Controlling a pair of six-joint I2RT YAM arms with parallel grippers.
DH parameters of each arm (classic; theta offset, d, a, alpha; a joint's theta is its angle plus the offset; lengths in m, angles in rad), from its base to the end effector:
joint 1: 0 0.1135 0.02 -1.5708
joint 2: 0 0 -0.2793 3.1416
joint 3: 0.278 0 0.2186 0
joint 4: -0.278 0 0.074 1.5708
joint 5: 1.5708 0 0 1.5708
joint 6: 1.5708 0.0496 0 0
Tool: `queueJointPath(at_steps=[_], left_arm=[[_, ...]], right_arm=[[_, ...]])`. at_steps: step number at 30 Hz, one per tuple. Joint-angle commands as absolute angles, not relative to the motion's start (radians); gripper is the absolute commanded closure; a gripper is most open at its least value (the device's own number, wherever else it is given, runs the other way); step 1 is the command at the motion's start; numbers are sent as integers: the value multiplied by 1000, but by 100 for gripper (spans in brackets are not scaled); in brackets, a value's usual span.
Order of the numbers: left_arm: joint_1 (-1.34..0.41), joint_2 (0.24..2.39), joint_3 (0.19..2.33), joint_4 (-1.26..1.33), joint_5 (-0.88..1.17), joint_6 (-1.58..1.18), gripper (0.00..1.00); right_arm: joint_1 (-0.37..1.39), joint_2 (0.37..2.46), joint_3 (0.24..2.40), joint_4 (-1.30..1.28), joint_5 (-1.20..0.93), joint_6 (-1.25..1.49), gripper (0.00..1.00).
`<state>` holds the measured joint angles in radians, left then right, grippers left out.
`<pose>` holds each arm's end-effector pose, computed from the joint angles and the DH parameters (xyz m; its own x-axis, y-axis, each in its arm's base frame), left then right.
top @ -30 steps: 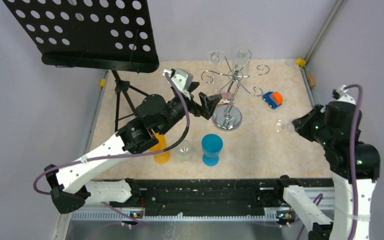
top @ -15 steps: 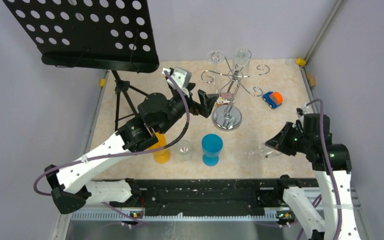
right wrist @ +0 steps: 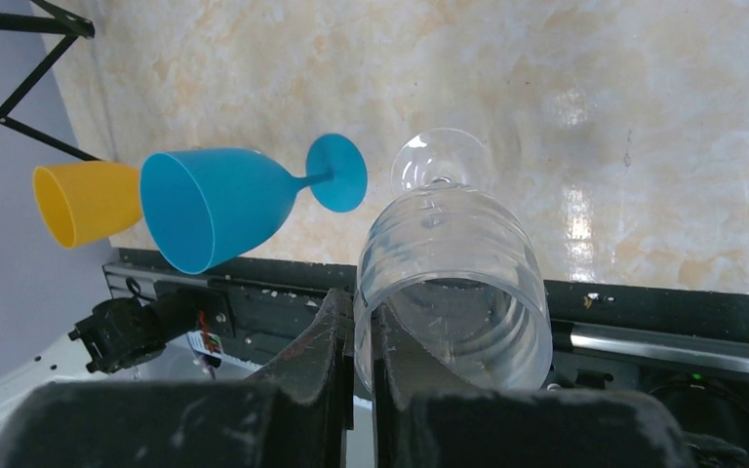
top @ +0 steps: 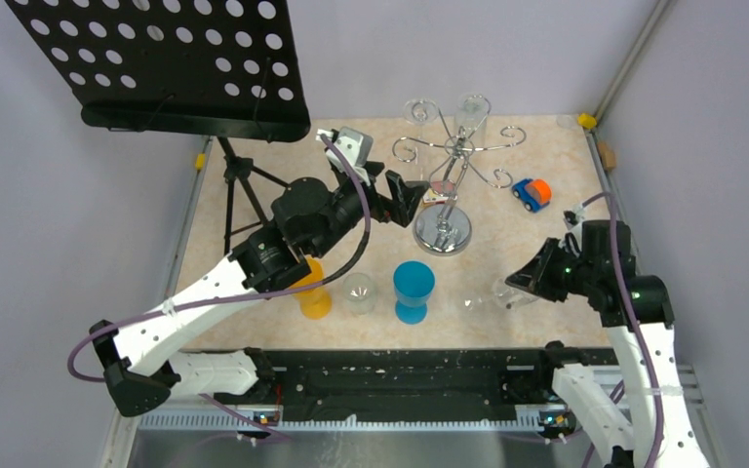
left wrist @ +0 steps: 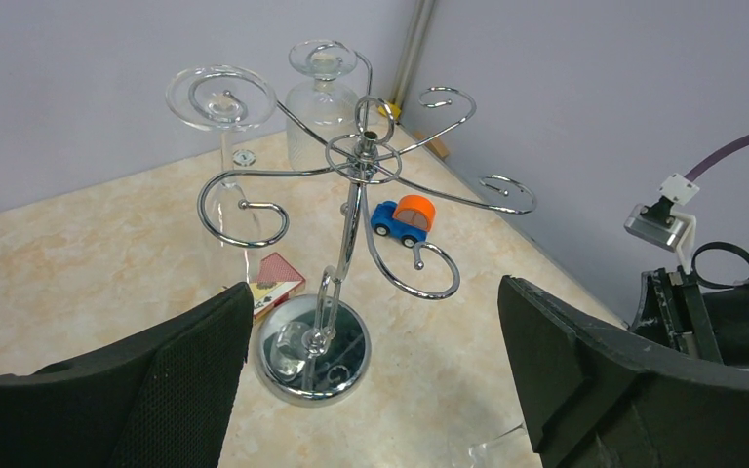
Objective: Take the wine glass off the wine glass rack
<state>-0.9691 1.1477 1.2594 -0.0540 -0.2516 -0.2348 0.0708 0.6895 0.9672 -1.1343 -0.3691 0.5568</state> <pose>0.1400 -0.1821 0.4583 -0.1213 -0.2214 -0.9676 0.6473 0.7214 -0.2462 0.0675 0.0227 0.3156 -0.7993 0.4374 -0.4120 0.1422 0.8038 0.5776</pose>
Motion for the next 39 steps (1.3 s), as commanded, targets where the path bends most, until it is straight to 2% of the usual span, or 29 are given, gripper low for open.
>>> queueJointPath(at_steps=[1,5,6,7,8,26,39], left_arm=[[-959,1158,1305,-22,-234,-260,2],[-953,1159,1307,4,-236,-259,3],[-951,1157,1429,5,-238,-258,3],[-949,1156,1321,5,-240,-258,3],[-947,1153,1305,-22,-241,-256,3],[-915,1129,1287,-15,-246,-253,3],[-893,1123,1293,-11,-239,-247,3]], right_arm=[[156,718,957,-1024,-370,593,100],[328,765,963,-990,-233,654,100],[361,775,965,-982,-202,669,100],[389,787,970,-977,-162,683,100],[408,797,983,-982,-127,692,100],[551,896,967,-850,-33,728,100],[754,1073,1135,-994,191,753,100]])
